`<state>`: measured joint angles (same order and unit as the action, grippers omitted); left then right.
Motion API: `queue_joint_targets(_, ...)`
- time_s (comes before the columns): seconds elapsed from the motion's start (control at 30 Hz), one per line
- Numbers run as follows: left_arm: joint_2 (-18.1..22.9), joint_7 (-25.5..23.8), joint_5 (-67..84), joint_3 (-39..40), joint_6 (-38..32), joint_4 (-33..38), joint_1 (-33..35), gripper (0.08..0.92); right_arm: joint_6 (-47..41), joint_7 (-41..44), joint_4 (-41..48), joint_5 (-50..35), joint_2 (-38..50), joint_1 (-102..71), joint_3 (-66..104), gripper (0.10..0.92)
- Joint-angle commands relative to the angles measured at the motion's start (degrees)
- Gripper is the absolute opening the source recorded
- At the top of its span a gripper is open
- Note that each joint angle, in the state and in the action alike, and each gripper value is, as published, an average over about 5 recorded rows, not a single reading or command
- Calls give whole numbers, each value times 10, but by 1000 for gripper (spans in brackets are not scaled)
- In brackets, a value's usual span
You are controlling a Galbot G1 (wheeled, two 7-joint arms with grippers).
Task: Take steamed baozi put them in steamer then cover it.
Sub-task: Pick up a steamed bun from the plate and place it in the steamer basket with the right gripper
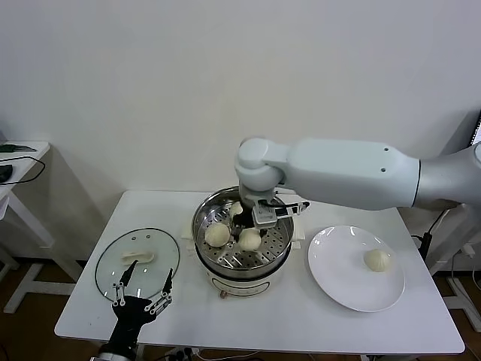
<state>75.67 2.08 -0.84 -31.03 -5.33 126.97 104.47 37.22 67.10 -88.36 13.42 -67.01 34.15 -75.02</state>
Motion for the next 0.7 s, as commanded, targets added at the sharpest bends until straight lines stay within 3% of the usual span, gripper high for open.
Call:
queue_joint_targets(0.03, 1, 1, 2, 0, 1, 3, 1, 823, 40, -3, -2, 38, -16, -28, 0, 661)
queue_joint_targets(0.43, 2, 3, 2, 1, -3, -3, -2, 823, 44, -12, 9, 59, -17, -52, -1, 691)
queue_joint_targets(0.7, 1, 2, 2, 0, -3, -5, -4, 823, 14, -17, -5, 64, 7, -36, 20, 815)
